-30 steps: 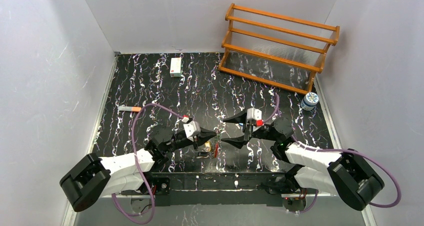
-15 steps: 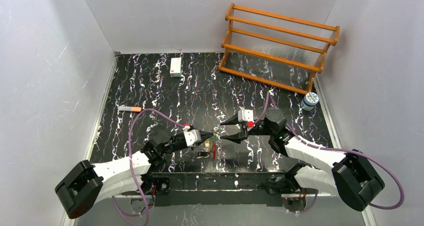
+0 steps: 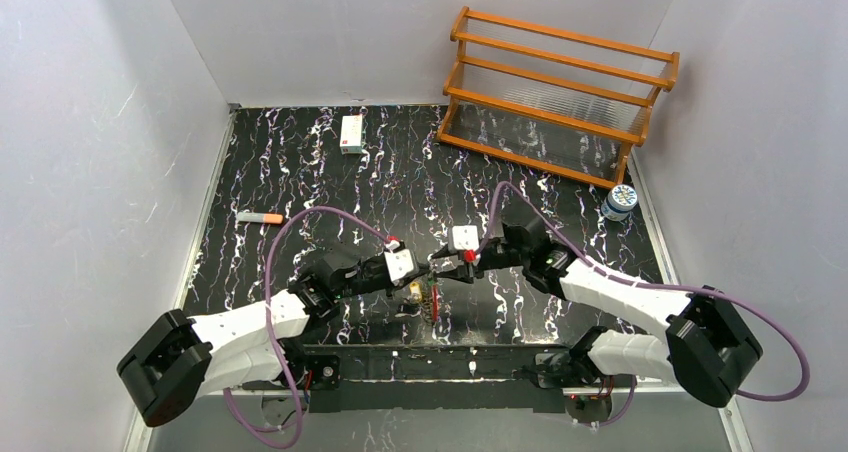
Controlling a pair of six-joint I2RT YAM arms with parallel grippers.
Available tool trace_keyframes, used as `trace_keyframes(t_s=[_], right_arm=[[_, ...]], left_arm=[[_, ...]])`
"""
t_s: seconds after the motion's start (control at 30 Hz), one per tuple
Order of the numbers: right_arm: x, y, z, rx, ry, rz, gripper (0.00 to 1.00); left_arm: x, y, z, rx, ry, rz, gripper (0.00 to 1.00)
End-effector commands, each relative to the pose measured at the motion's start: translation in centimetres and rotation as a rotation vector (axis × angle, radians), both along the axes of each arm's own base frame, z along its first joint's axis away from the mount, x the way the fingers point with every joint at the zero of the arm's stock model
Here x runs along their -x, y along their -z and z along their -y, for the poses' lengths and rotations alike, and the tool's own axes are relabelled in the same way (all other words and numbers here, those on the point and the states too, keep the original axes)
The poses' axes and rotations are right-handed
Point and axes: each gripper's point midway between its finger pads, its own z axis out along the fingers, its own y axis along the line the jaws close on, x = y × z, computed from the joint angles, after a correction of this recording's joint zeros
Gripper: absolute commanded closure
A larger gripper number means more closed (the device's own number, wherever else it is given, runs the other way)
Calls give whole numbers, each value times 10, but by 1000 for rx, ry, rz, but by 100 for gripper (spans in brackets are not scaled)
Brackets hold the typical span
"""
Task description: Put the keys on the keyring
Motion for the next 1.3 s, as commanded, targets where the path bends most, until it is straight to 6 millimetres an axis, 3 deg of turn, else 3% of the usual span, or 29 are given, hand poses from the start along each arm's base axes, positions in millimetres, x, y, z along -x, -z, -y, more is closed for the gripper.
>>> trace_keyframes(t_s=[0.0,0.17,0.23,0.3,0.33,0.5,0.67,0.8,1.03,1.27], right_arm=[[-2,5,-7,66,-4,49,54],[-6,12,-13,110,7,50,63],[-8,14,-13,122,20,49,75],[-11,13,-14,123,39,44,95],[-12,13,-14,123,47,39,99],[-8,14,-13,103,49,21,99],[-8,9,-9,26,105,-17,99],[-9,3,0,-71,139,-95,99],[-7,-18,11,-248,131,-189,99],[-3,-33,18,-359,134,-234,99]], left_arm=[[-2,-12,6,10,18,21,100],[-1,-12,7,11,23,17,100],[0,-13,6,13,24,17,100],[0,-13,6,14,24,18,100],[0,-13,6,14,23,17,100],[-1,-12,4,17,4,1,97],[-13,-9,-3,54,-139,-118,60],[-25,-2,-11,80,-272,-223,42],[-15,4,-2,98,-220,-299,45],[-9,-7,8,189,-159,-291,47]])
